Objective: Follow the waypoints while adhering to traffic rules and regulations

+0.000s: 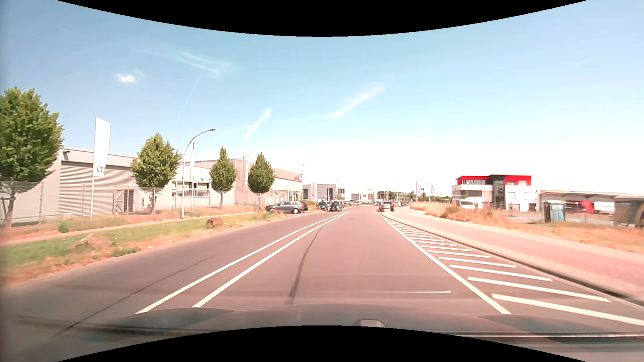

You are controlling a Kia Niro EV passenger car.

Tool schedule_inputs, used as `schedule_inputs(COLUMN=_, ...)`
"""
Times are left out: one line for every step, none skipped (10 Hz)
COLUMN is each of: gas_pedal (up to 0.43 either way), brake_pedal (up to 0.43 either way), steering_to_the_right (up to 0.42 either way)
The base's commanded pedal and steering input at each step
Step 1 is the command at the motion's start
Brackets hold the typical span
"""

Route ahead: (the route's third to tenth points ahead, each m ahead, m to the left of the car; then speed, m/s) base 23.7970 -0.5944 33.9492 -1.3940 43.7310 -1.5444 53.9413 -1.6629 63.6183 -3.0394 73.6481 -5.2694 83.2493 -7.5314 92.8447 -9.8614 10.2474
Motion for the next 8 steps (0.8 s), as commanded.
schedule_inputs(gas_pedal=0.197, brake_pedal=0.0, steering_to_the_right=0.013)
schedule_inputs(gas_pedal=0.197, brake_pedal=0.0, steering_to_the_right=0.008)
schedule_inputs(gas_pedal=0.197, brake_pedal=0.0, steering_to_the_right=0.005)
schedule_inputs(gas_pedal=0.197, brake_pedal=0.0, steering_to_the_right=0.006)
schedule_inputs(gas_pedal=0.197, brake_pedal=0.0, steering_to_the_right=0.009)
schedule_inputs(gas_pedal=0.197, brake_pedal=0.0, steering_to_the_right=0.011)
schedule_inputs(gas_pedal=0.189, brake_pedal=0.0, steering_to_the_right=0.011)
schedule_inputs(gas_pedal=0.189, brake_pedal=0.0, steering_to_the_right=0.011)
